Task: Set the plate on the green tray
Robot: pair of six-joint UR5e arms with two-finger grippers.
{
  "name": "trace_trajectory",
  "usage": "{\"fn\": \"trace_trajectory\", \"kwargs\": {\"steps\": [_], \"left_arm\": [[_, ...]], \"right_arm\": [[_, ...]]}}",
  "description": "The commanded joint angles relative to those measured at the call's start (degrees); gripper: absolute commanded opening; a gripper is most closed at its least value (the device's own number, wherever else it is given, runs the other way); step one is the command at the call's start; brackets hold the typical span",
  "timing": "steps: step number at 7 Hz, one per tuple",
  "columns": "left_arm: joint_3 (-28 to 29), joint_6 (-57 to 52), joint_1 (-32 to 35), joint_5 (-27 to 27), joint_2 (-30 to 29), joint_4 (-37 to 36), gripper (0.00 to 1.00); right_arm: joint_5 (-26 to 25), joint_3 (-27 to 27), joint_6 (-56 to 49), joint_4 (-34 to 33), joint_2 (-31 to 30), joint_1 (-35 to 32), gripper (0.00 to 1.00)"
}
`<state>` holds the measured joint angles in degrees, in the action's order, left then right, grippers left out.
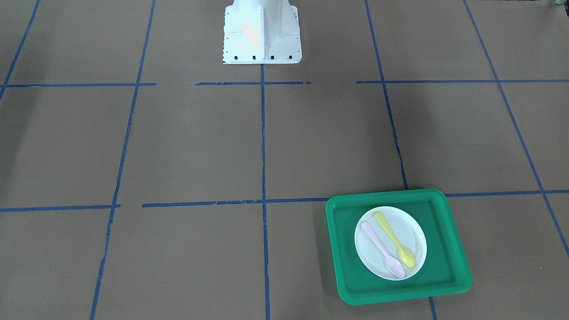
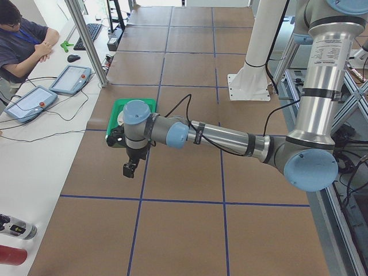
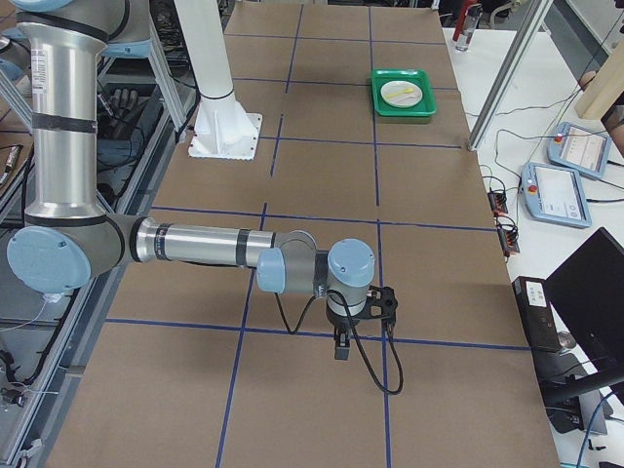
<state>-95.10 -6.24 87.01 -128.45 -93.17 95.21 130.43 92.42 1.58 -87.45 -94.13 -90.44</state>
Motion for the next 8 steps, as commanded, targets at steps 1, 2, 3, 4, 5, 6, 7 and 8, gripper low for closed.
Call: {"fn": "trace_trajectory", "kwargs": {"steps": [1, 2, 3, 4, 5, 6, 7, 8], "left_arm": [[0.1, -0.3, 4.4, -0.2, 7.1, -0.1, 1.00], [0.0, -0.2, 4.4, -1.9, 9.5, -0.1, 1.00], [-0.1, 0.2, 4.4, -4.3, 10.2, -0.3, 1.00], [0.3, 0.4, 4.4, -5.2, 10.2, -0.5, 1.00], [0.3, 3.6, 4.3, -5.2, 10.1, -0.5, 1.00], [0.4, 4.3, 4.3, -5.2, 10.0, -0.5, 1.00], [0.2, 4.5, 4.3, -5.3, 10.0, -0.5, 1.00], [0.2, 4.5, 4.3, -5.3, 10.0, -0.5, 1.00]], "right_arm": [[0.0, 0.0, 0.0, 0.0, 0.0, 0.0, 1.00], [0.0, 0.0, 0.0, 0.0, 0.0, 0.0, 1.00], [0.0, 0.0, 0.0, 0.0, 0.0, 0.0, 1.00], [0.0, 0.0, 0.0, 0.0, 0.0, 0.0, 1.00], [0.0, 0.0, 0.0, 0.0, 0.0, 0.0, 1.00], [0.0, 0.0, 0.0, 0.0, 0.0, 0.0, 1.00], [0.0, 0.0, 0.0, 0.0, 0.0, 0.0, 1.00], [0.0, 0.0, 0.0, 0.0, 0.0, 0.0, 1.00]]}}
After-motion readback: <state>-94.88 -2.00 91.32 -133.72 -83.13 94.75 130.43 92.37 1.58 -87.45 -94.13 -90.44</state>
